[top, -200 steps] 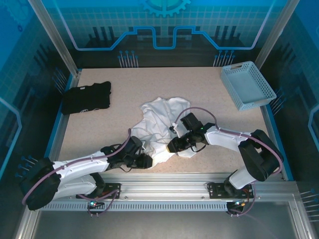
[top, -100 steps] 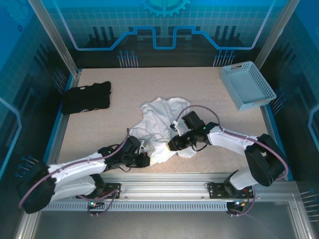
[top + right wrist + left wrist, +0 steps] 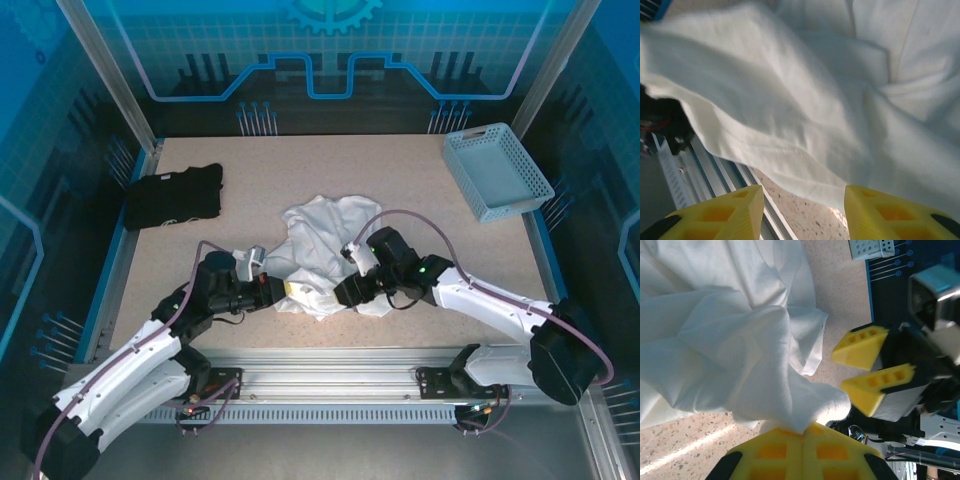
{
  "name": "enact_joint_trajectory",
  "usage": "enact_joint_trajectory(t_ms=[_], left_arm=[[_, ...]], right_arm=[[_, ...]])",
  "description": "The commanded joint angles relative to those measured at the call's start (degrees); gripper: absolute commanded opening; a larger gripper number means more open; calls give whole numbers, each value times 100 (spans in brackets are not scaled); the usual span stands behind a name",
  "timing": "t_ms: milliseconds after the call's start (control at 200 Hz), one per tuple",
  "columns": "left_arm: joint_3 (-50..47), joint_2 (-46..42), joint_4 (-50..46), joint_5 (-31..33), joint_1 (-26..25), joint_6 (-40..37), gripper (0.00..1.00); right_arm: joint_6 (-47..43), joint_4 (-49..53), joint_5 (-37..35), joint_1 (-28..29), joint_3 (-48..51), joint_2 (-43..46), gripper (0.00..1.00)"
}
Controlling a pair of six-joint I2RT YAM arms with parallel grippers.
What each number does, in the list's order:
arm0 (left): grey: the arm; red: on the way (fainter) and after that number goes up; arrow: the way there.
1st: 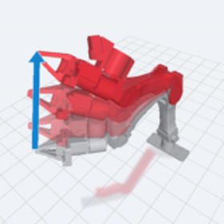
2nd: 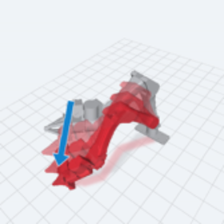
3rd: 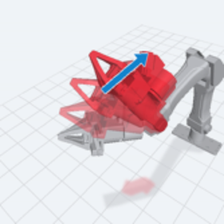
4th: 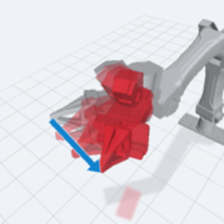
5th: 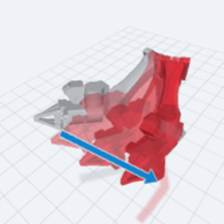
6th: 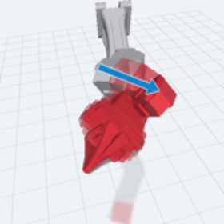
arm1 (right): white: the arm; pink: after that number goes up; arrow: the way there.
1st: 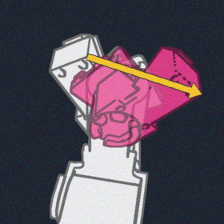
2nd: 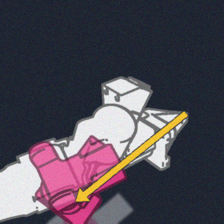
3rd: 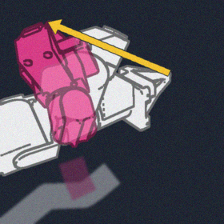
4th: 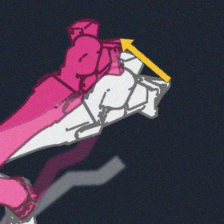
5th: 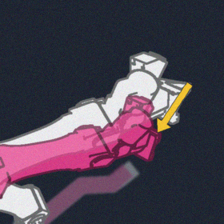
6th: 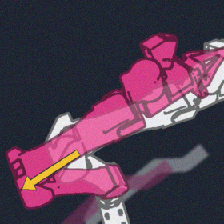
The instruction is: Fold the inside-out t-shirt
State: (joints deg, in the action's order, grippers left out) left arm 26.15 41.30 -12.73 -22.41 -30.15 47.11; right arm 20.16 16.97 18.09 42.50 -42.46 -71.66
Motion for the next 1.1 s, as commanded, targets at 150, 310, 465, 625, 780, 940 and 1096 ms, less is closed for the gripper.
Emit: enact_joint_trajectory(t_ms=[150,310,465,625,780,940,1096], left_arm=[[232,26,-177,-270,51,36,0],[224,25,-194,-263,39,-13,0],[215,21,-228,-263,45,-40,0],[263,10,-273,-275,48,-153,0],[345,-50,-247,-302,46,-233,0],[408,-71,245,-436,45,-51,0],[404,63,1263,-437,45,693,0]], right_arm=[[196,-671,-493,98,449,-375,48],[208,-835,-453,95,367,-631,46],[144,-812,-494,95,185,-943,40],[65,-649,-590,91,15,-1066,17],[-110,-237,-907,27,-185,-790,6],[-211,310,-1305,-221,-517,-499,3],[-341,1173,-2131,-268,-1213,-663,19]])
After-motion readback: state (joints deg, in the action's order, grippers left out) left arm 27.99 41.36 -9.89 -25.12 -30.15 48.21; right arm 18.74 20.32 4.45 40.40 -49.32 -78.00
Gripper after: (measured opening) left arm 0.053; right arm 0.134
